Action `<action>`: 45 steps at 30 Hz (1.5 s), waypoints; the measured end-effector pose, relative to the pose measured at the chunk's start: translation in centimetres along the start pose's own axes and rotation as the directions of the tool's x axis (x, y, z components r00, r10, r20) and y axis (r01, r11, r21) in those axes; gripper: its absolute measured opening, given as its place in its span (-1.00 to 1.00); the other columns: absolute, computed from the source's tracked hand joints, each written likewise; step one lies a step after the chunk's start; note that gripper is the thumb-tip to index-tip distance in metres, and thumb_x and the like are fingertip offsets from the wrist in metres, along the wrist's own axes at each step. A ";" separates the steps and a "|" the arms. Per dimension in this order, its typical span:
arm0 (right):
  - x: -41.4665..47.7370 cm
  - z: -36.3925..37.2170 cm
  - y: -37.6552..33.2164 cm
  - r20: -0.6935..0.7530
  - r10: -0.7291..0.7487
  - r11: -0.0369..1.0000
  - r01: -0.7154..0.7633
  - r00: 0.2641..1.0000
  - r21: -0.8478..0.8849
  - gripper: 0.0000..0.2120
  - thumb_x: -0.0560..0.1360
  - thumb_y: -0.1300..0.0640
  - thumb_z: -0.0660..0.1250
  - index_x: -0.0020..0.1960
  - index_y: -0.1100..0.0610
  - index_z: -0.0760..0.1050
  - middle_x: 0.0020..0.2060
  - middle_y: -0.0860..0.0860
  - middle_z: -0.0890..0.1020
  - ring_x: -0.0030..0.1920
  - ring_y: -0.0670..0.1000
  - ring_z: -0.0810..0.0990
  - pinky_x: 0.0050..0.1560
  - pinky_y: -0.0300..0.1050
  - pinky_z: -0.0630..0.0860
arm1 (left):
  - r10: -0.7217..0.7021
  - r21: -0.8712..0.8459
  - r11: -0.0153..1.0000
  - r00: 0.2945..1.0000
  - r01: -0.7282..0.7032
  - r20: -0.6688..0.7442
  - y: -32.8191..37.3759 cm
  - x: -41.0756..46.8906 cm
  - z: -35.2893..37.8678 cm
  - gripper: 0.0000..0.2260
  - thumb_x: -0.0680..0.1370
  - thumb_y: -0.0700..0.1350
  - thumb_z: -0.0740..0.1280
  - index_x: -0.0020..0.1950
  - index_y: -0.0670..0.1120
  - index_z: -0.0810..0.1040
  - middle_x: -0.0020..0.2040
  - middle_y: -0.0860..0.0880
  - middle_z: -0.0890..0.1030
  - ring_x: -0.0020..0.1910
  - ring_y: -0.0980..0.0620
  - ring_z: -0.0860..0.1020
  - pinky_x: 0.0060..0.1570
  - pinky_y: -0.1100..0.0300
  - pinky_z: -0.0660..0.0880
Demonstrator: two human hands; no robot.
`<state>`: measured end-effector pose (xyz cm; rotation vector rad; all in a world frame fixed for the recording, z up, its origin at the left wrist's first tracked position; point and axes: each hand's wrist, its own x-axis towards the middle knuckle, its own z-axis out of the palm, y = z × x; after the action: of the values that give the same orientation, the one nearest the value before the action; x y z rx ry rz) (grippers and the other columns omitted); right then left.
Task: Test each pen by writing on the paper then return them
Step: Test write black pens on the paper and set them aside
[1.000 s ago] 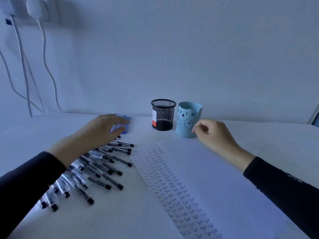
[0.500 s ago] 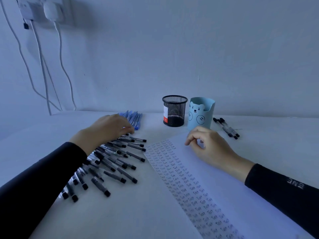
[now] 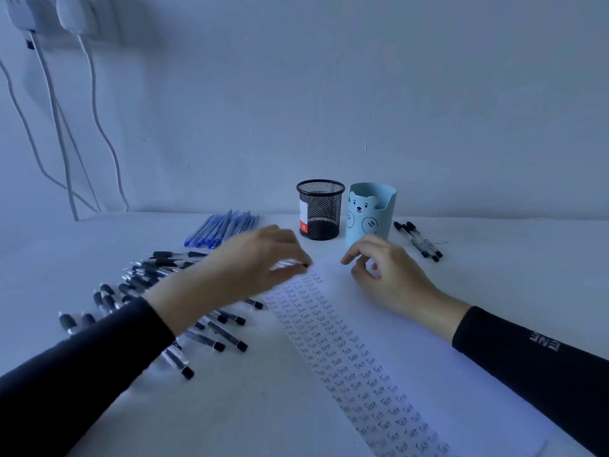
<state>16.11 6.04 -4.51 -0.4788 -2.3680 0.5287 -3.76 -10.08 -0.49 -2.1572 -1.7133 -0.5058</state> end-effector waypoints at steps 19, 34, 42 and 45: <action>1.5 -3.2 -1.4 0.273 0.245 0.776 -0.357 0.930 0.520 -0.95 0.56 0.11 0.35 -0.03 0.07 0.57 0.11 0.06 0.68 0.10 -0.03 0.62 0.18 -0.13 0.50 | -0.479 -0.011 0.871 0.853 0.492 0.205 -2.3 -1.9 0.5 -0.58 0.57 0.29 0.07 0.24 0.15 0.54 0.22 0.20 0.51 0.20 0.18 0.47 0.20 0.13 0.45; 2.7 -4.6 -5.0 0.510 0.452 0.029 -0.584 0.732 0.812 -0.47 0.44 -0.27 0.03 -0.41 0.12 0.46 -0.59 -0.09 0.03 -0.60 -0.07 -0.01 -0.48 -0.26 -0.05 | -0.367 -0.059 0.898 0.815 0.436 0.449 -0.9 -1.9 0.3 -0.45 0.45 0.43 0.11 0.42 0.37 0.29 0.50 0.31 0.21 0.47 0.24 0.21 0.50 0.09 0.11; 4.8 -2.7 -5.9 0.500 0.333 0.247 -0.586 0.799 0.772 -0.77 0.62 0.09 0.15 0.17 0.14 0.49 -0.55 -0.07 0.32 -0.63 -0.14 0.19 -0.61 -0.31 0.12 | -0.374 -0.030 0.901 0.810 0.433 0.452 -0.9 -1.8 0.3 -0.57 0.56 0.30 0.13 0.44 0.36 0.28 0.50 0.32 0.20 0.47 0.22 0.22 0.49 0.10 0.12; 4.7 -2.1 -5.1 0.589 0.261 0.302 -0.644 0.765 0.702 -0.60 0.66 -0.03 0.01 0.17 0.20 0.51 -0.38 0.13 0.60 -0.44 0.07 0.59 -0.45 -0.19 0.50 | -0.369 -0.028 0.904 0.814 0.426 0.448 -0.9 -1.7 0.4 -0.58 0.57 0.28 0.13 0.44 0.35 0.29 0.50 0.31 0.21 0.47 0.23 0.23 0.48 0.14 0.12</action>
<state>13.15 4.43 1.88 -0.5755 -1.7898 2.1952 -4.99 -11.13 -1.60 -2.1065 -2.4741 -0.2439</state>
